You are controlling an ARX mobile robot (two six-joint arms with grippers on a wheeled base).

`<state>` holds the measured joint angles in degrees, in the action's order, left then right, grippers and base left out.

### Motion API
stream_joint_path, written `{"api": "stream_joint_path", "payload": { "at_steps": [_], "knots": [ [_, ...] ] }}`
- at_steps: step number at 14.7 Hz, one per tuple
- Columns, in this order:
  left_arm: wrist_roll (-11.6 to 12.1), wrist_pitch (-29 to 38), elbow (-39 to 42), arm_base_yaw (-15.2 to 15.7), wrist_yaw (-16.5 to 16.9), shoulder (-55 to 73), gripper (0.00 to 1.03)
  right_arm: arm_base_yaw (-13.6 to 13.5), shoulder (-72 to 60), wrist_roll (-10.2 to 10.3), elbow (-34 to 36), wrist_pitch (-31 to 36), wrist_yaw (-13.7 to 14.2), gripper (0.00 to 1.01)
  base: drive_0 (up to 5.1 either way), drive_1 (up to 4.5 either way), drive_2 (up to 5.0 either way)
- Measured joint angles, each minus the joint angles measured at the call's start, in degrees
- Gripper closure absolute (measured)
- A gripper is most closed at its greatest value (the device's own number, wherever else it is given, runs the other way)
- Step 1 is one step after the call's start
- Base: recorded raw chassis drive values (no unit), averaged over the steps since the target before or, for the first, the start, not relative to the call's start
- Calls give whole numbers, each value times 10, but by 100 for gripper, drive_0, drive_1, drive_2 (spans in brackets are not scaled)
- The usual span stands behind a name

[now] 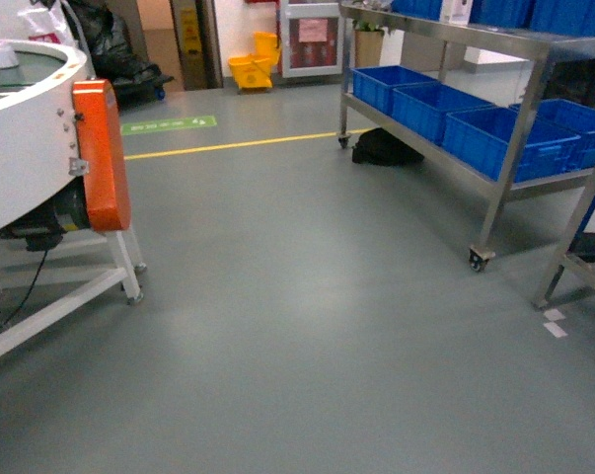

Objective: Pick red block from blue box to shelf

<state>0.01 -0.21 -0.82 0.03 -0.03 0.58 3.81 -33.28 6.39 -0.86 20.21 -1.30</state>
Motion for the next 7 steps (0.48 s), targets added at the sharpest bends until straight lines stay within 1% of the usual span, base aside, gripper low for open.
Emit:
{"api": "stream_joint_path", "payload": {
  "at_steps": [7],
  "knots": [
    [0,0,0,0,0,0,5,0,0,0,0,0,0,74,-67,-67,-67]
  ]
}}
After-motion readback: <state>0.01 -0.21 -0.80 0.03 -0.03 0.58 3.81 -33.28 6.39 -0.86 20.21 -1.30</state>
